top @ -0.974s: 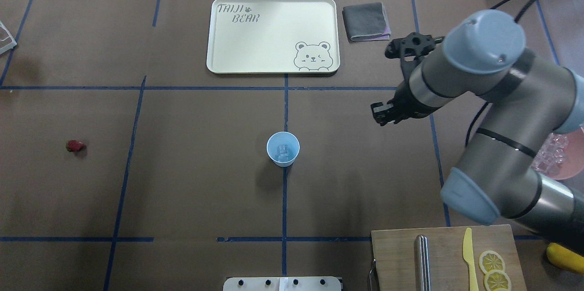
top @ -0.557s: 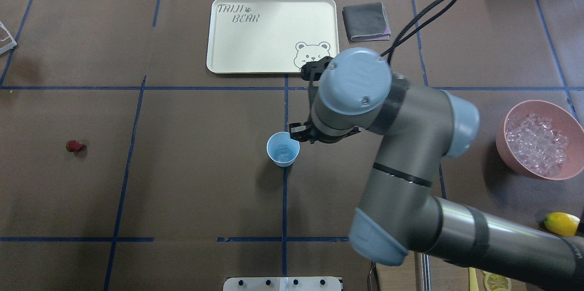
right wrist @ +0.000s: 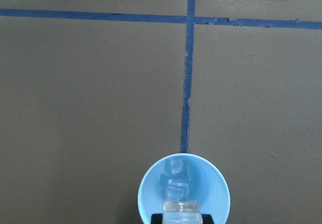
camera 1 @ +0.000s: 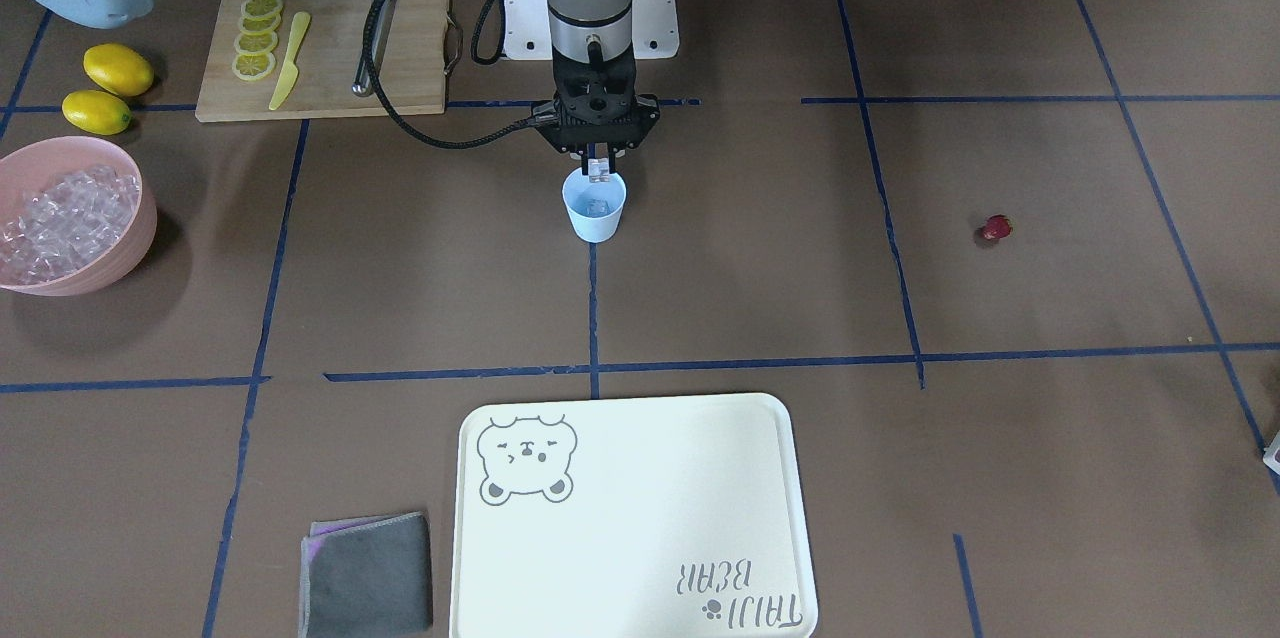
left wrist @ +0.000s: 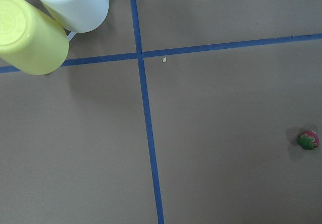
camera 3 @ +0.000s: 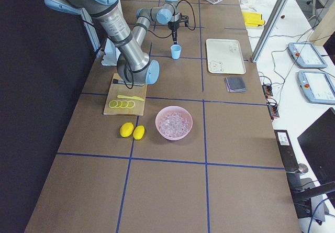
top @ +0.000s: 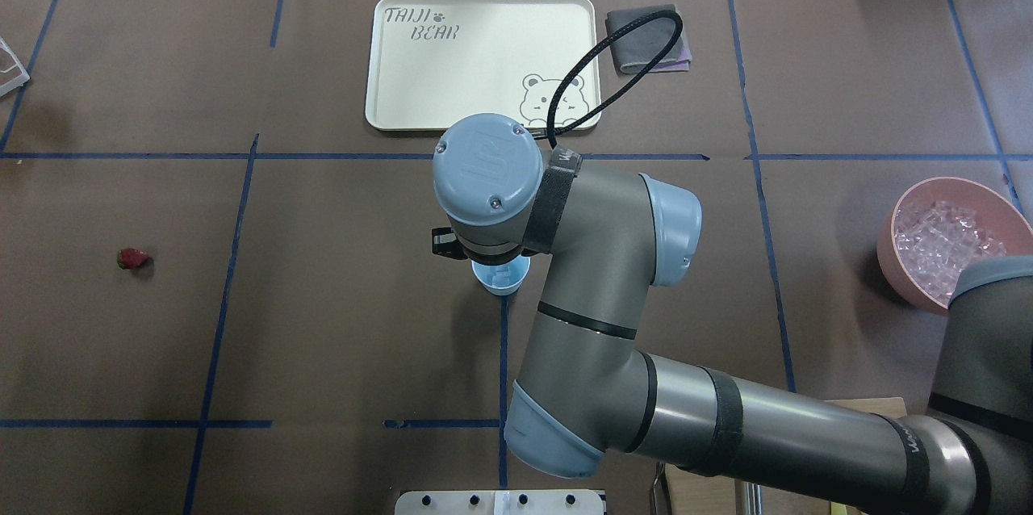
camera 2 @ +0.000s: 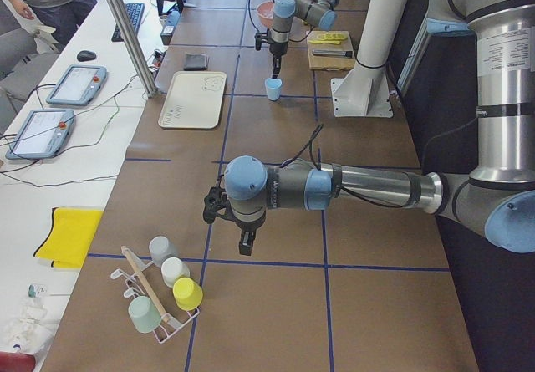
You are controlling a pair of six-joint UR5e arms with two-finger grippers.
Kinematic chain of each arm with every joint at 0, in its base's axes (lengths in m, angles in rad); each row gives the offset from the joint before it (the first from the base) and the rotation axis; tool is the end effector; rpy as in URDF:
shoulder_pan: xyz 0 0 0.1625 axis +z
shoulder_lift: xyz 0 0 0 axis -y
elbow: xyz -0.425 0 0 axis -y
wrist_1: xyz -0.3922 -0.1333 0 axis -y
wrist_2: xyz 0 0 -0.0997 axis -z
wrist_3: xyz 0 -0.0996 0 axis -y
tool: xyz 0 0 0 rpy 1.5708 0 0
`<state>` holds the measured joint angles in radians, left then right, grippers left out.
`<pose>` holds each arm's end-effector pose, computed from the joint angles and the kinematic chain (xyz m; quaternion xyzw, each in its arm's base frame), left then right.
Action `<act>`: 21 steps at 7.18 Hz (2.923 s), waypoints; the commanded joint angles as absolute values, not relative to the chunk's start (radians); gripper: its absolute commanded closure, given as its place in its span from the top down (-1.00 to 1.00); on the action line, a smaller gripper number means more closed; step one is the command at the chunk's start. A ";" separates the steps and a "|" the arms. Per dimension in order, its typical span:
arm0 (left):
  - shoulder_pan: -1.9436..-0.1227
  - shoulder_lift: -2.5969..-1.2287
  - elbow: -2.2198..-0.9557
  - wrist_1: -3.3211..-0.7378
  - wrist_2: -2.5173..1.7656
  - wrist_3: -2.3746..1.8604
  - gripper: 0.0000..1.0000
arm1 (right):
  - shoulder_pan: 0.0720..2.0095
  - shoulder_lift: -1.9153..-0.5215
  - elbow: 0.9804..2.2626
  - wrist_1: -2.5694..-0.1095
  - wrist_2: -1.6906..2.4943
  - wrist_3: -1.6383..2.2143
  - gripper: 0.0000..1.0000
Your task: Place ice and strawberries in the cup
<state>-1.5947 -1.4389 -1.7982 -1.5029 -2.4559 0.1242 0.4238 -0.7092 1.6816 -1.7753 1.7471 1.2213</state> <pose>-0.0666 -0.4345 0.6067 0.0441 0.4261 0.0512 0.9021 -0.5752 -0.3866 0.1165 0.0651 -0.3764 0.0014 0.9242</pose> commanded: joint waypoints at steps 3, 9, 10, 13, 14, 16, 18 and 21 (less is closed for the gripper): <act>-1.594 -1.439 -1.798 -1.503 -2.456 0.124 1.00 | 0.420 -0.723 1.684 -1.778 1.733 1.213 0.99; -1.595 -1.440 -1.805 -1.547 -2.456 0.129 1.00 | 0.656 -0.889 1.808 -1.786 1.906 0.948 0.99; -1.595 -1.439 -1.804 -1.574 -2.456 0.129 1.00 | 0.717 -0.943 1.833 -1.786 1.920 0.839 0.99; -1.595 -1.433 -1.804 -1.614 -2.456 0.121 1.00 | 0.929 -1.129 1.850 -1.776 2.109 0.452 0.99; -1.586 -1.445 -1.809 -1.617 -2.457 0.124 1.00 | 1.002 -1.167 1.850 -1.784 2.147 0.346 0.99; -1.566 -1.482 -1.784 -1.618 -2.457 0.123 1.00 | 1.183 -1.291 1.841 -1.789 2.195 0.008 0.99; -1.551 -1.493 -1.790 -1.623 -2.456 0.123 1.00 | 1.351 -1.438 1.839 -1.786 2.232 -0.237 0.99; -1.431 -1.493 -1.837 -1.632 -2.450 0.111 1.00 | 1.558 -1.682 1.842 -1.775 2.227 -0.261 0.99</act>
<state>-1.5050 -1.4916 -1.8124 -1.6334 -2.4545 0.1163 1.4705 -1.5849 1.8419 -1.7771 2.2255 -0.2492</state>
